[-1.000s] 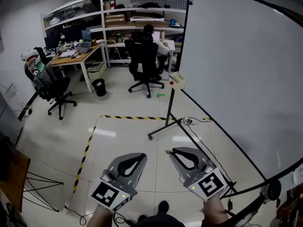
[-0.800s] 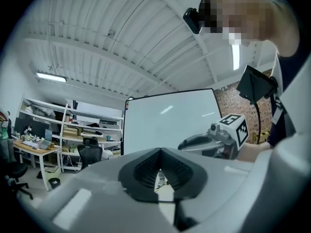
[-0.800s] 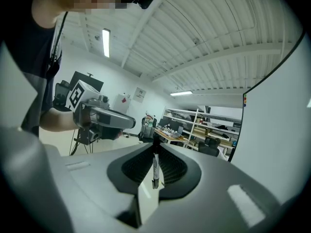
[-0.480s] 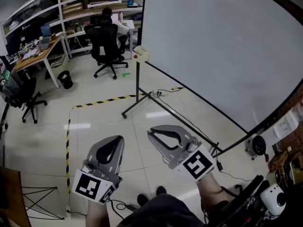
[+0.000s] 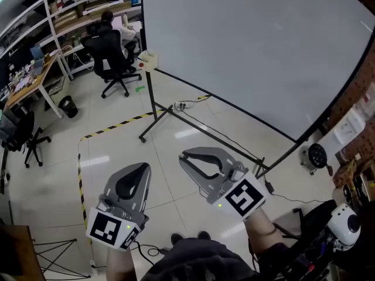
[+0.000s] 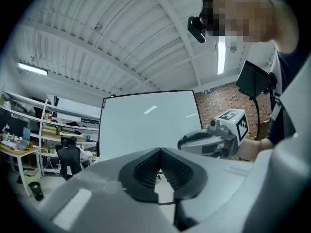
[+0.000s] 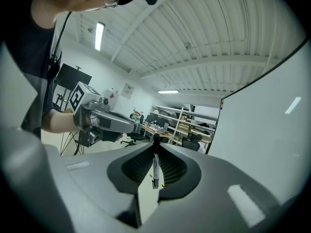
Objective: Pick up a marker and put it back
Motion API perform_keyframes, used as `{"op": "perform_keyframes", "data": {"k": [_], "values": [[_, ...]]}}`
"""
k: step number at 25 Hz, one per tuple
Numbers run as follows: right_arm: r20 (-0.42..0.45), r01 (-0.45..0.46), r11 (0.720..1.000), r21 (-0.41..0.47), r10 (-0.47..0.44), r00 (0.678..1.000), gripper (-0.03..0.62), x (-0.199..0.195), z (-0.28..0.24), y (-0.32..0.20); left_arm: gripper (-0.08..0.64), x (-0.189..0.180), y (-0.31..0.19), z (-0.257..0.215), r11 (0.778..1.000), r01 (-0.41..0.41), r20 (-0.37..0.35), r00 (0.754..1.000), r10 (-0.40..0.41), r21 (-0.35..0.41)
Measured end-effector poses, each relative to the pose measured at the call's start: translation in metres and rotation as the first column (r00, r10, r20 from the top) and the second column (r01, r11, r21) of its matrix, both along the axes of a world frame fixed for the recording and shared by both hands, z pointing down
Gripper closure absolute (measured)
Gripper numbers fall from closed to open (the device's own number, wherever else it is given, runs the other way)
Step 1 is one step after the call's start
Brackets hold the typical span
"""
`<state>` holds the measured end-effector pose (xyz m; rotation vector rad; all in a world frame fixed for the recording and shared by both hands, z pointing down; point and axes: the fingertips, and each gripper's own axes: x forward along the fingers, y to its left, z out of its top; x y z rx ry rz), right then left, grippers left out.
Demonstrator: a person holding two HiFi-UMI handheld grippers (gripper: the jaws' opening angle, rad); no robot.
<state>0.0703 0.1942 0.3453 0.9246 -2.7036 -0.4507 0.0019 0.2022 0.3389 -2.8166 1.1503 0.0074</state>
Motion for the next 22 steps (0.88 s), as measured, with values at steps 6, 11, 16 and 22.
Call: {"op": "perform_keyframes", "data": {"k": [6, 11, 16, 22], "values": [[0.027, -0.054, 0.999, 0.002, 0.054, 0.998, 0.555, 0.058, -0.003, 0.0, 0.555, 0.056, -0.003, -0.002, 0.999, -0.028, 0.037, 0.999, 0.027, 0.019], [0.037, -0.038, 0.999, 0.017, 0.037, 0.999, 0.555, 0.086, -0.004, -0.008, 0.555, 0.089, -0.009, -0.004, 0.998, -0.067, 0.019, 0.998, 0.067, 0.01], [0.126, -0.014, 0.999, 0.038, 0.009, 0.992, 0.555, 0.097, -0.011, -0.006, 0.554, 0.109, -0.01, -0.002, 0.997, -0.071, 0.041, 0.997, 0.071, 0.002], [0.158, 0.015, 0.999, 0.033, -0.02, 0.987, 0.555, 0.099, -0.012, -0.008, 0.554, 0.112, -0.009, 0.007, 0.998, -0.063, 0.088, 0.994, 0.064, -0.018]]}}
